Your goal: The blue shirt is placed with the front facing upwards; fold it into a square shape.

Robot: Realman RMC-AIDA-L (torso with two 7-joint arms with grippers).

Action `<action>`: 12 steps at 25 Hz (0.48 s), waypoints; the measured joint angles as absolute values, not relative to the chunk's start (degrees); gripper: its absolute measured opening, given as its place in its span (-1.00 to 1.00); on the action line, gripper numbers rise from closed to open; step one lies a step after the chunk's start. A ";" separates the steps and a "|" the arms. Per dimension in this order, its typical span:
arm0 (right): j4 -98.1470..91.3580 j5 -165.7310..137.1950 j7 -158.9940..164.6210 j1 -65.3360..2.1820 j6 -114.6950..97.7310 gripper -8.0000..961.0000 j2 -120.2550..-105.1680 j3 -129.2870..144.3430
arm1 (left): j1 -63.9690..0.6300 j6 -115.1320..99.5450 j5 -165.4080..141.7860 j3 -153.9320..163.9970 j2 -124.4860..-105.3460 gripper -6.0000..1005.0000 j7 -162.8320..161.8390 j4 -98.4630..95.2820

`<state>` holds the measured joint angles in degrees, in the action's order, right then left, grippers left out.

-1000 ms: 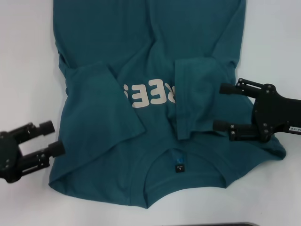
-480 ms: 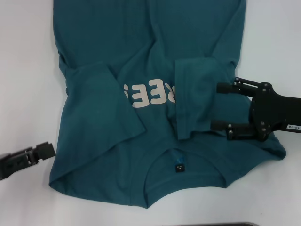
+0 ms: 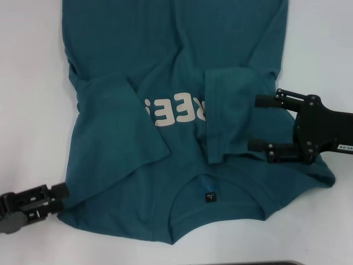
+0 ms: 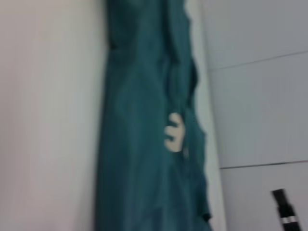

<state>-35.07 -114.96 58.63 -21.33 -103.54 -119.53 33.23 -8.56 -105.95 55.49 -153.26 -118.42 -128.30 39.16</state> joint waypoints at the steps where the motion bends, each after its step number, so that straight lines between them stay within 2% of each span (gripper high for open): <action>1: -35.07 -114.95 58.63 -21.46 -103.52 0.92 -119.53 33.22 | -8.71 -105.23 54.37 -153.25 -118.43 0.43 -128.79 39.00; 12: -35.06 -115.02 58.62 -22.06 -102.94 0.92 -119.70 33.22 | -8.43 -104.17 52.30 -154.91 -117.55 0.43 -130.40 38.91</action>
